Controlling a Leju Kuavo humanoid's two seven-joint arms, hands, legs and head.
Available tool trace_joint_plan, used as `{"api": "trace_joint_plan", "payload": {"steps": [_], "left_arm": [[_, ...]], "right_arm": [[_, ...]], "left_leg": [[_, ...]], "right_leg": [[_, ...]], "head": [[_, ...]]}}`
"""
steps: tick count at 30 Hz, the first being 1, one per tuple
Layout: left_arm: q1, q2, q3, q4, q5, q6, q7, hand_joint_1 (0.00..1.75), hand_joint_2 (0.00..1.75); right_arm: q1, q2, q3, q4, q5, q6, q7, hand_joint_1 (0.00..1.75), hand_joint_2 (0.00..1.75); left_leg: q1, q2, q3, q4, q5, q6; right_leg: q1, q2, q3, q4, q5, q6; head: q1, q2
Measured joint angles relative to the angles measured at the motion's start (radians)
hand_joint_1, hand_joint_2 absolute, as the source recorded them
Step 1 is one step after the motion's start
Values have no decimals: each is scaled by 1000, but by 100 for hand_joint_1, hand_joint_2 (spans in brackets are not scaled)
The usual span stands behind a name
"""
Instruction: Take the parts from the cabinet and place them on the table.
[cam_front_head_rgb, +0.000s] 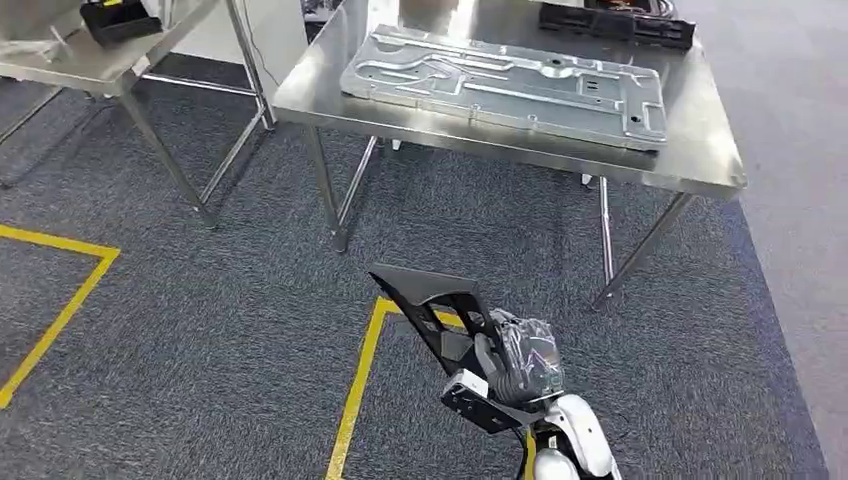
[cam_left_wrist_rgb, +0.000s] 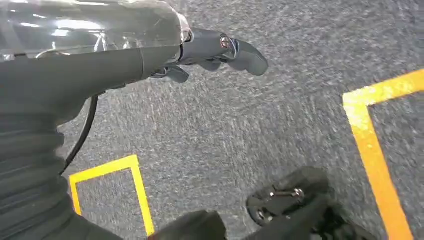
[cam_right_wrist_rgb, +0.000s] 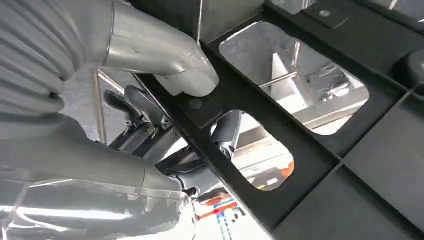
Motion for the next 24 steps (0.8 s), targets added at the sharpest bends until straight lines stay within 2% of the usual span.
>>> {"api": "trace_joint_plan", "payload": {"steps": [1,2,3,6,7,8,9,11,12,13,14,15,16,17,18,19,21,22,23,24], "left_arm": [[-1,0,5,0,5,-7,0,0,175],[-2,0,8,0,11,-13,1,0,175],[-2,0,12,0,15,-17,2,0,175],[-4,0,19,0,19,-24,2,0,175],[-5,1,21,0,20,-26,2,0,175],[-6,1,24,0,21,-28,2,0,175],[-6,1,29,0,23,-35,3,0,175],[-3,2,32,0,31,-49,8,0,175],[-2,2,36,0,35,-57,9,0,175],[-4,2,39,0,37,-59,11,0,175],[-6,2,40,0,37,-63,13,0,175],[-6,2,42,0,37,-66,14,0,175],[-6,2,45,0,37,-67,15,0,175],[-6,3,47,0,37,-68,16,0,175],[-5,5,48,0,36,-69,16,0,175],[-7,5,50,0,35,-69,16,0,175],[-8,5,54,0,34,-69,16,0,175],[-9,4,54,0,34,-69,16,0,175],[-12,5,55,0,33,-69,13,0,175],[-14,5,55,0,33,-69,12,0,175]], "right_arm": [[-3,0,0,0,0,0,-2,175,175],[-10,0,0,0,0,1,-3,175,175],[-13,0,0,0,-1,2,-5,175,175],[-14,0,0,3,-3,3,-5,175,175],[-13,2,0,3,-3,3,-6,175,175],[-19,2,0,3,-5,3,-7,175,175],[-24,3,0,5,-6,5,-7,175,175],[-23,4,0,7,-6,5,-8,175,175],[-22,4,0,9,-6,5,-8,175,175],[-20,4,0,9,-6,5,-8,175,175],[-20,5,0,9,-7,6,-7,175,175],[-20,5,0,9,-7,6,-6,175,175],[-20,6,0,8,-7,6,-5,175,175],[-20,7,0,8,-7,6,-5,175,175],[-22,8,-1,7,-7,8,-4,175,175],[-18,11,-1,7,-6,9,-3,175,175],[-10,11,-1,3,-5,10,-3,175,175],[-8,11,-2,0,-5,10,-3,175,175],[-6,11,-3,-3,-5,9,-2,175,175],[-9,11,-4,-4,-4,10,-2,175,175]], "left_leg": [[-1,9,5,0,-3,-4],[-9,16,6,1,-7,-11],[-9,21,7,1,-8,-16],[-11,47,18,-5,-12,-31],[-6,32,19,2,-24,-38],[-4,-11,6,38,-48,-43],[-2,-36,-30,111,-89,-46],[-1,-52,-112,276,-156,-51],[-1,-52,-137,320,-160,-52],[-1,-52,-136,311,-138,-51],[-1,-53,-116,261,-98,-49],[-1,-58,-79,174,-45,-46],[0,-80,-35,76,5,-41],[2,-133,-13,28,2,-34],[5,-153,-13,10,2,-31],[-2,-142,-14,18,3,-29],[-5,-124,-13,15,5,-17],[10,-109,-8,1,14,-6],[7,-97,-4,-5,17,-1],[5,-84,-4,-6,17,8]], "right_leg": [[4,-29,54,-93,30,-7],[16,-59,68,-120,16,-15],[16,-44,65,-124,22,-20],[18,-16,63,-128,22,-33],[5,-6,73,-138,27,-39],[4,1,75,-140,28,-44],[4,10,73,-140,28,-50],[7,32,72,-139,27,-54],[8,46,72,-138,27,-54],[8,57,73,-136,27,-54],[8,71,73,-134,27,-53],[8,86,74,-131,26,-51],[7,99,75,-127,24,-48],[4,109,72,-124,22,-45],[11,120,62,-114,23,-36],[1,130,56,-117,27,-28],[-2,151,54,-125,33,-14],[4,151,53,-122,32,-9],[7,89,45,-102,16,-5],[7,46,16,-46,-20,0]], "head": [[0,0],[0,0],[0,0],[0,0],[0,0],[0,0],[0,0],[0,0],[0,0],[0,0],[0,0],[0,0],[0,0],[0,0],[0,0],[0,0],[0,0],[0,0],[0,0],[0,0]]}}
